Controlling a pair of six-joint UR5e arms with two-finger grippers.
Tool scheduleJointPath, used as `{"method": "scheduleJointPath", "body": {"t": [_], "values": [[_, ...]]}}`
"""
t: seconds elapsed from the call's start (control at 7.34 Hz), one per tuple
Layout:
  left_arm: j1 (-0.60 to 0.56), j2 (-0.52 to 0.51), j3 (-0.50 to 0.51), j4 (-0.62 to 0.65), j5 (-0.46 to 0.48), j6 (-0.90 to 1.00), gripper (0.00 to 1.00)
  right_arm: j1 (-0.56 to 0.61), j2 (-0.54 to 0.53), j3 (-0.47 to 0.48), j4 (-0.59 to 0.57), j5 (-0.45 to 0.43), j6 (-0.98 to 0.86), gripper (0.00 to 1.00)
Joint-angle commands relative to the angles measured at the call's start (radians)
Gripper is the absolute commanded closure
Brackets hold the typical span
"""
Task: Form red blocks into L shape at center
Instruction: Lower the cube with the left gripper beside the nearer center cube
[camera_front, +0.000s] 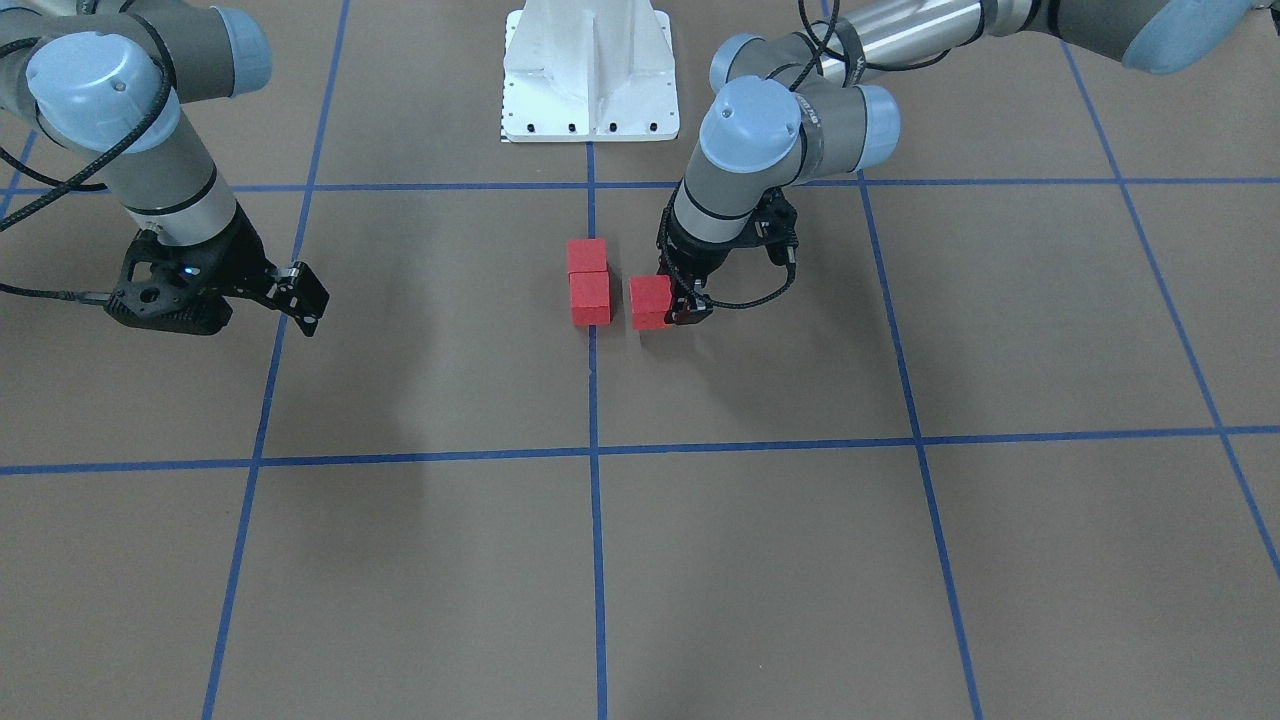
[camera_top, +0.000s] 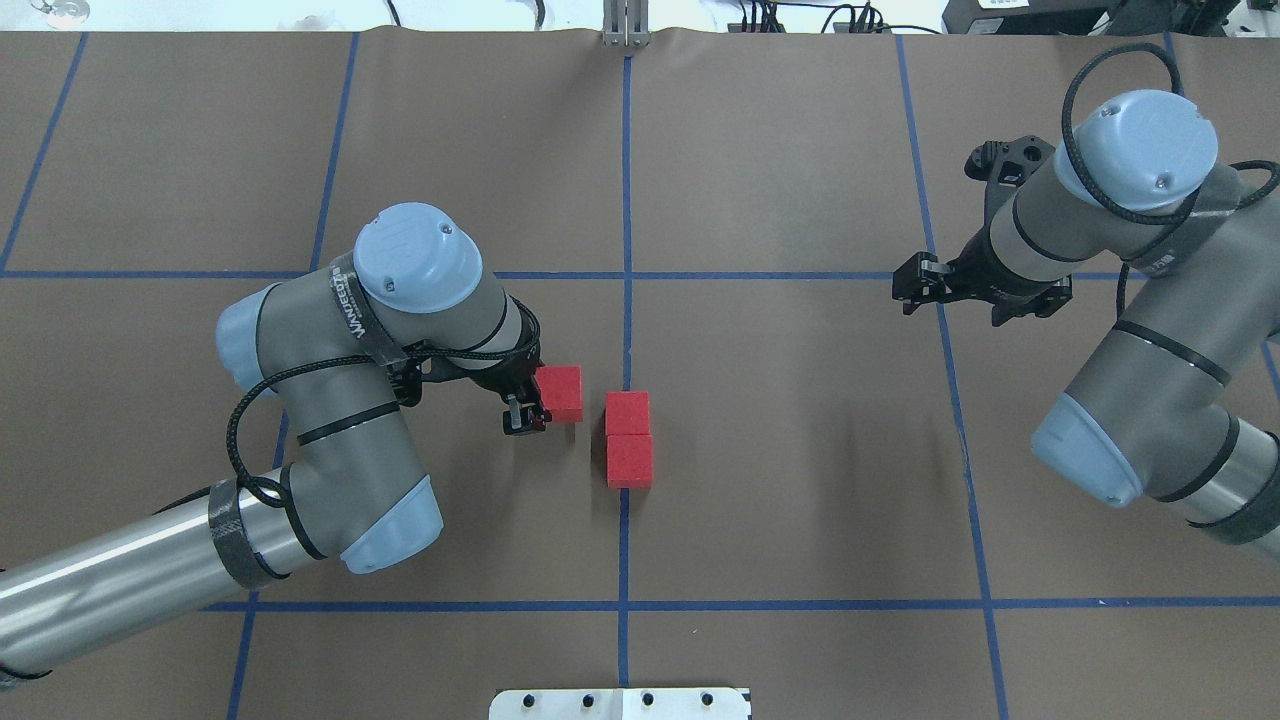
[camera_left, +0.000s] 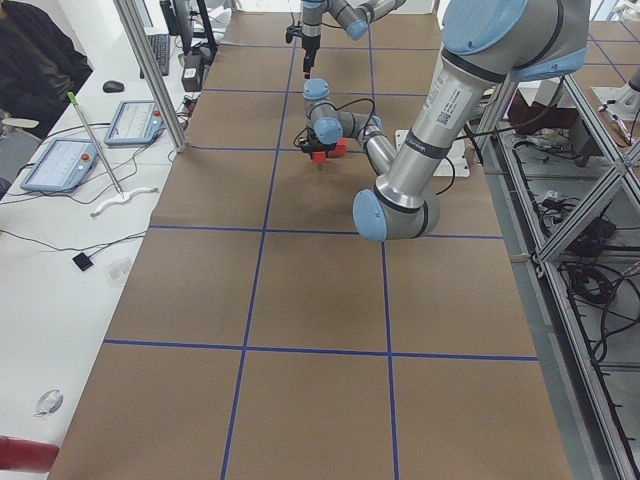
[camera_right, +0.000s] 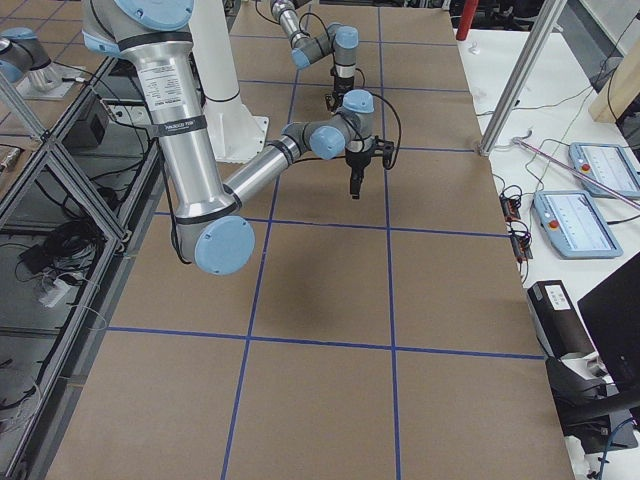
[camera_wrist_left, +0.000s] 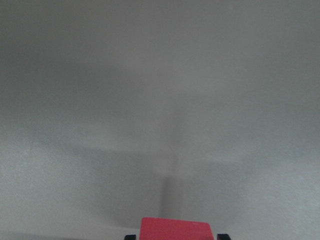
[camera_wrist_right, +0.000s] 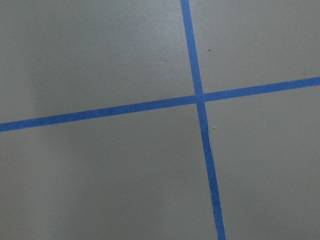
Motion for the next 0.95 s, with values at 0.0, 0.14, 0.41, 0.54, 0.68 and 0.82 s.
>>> {"method": "scheduleJointPath", "body": {"t": [0.0, 0.14, 0.41, 0.54, 0.68, 0.82], "values": [[0.016, 0.008, -0.012, -0.003, 0.000, -0.026, 1.00, -0.001, 0.001, 0.000, 0.001, -0.001, 0.000, 0.01], [0.024, 0.004, -0.009, -0.003, 0.000, -0.032, 1.00, -0.002, 0.001, 0.002, 0.000, 0.000, 0.000, 0.01], [0.037, 0.004, -0.009, -0.016, 0.003, -0.057, 1.00, 0.000, 0.002, 0.008, 0.000, 0.002, 0.002, 0.01], [0.041, 0.002, -0.007, -0.018, 0.018, -0.069, 1.00, 0.000, 0.001, 0.009, 0.000, 0.002, 0.002, 0.01], [0.042, -0.001, -0.007, -0.023, 0.017, -0.071, 1.00, 0.000, 0.001, 0.009, 0.000, 0.002, 0.002, 0.01], [0.044, -0.001, 0.005, -0.024, 0.021, -0.072, 1.00, 0.000, 0.001, 0.009, 0.000, 0.002, 0.002, 0.01]]}}
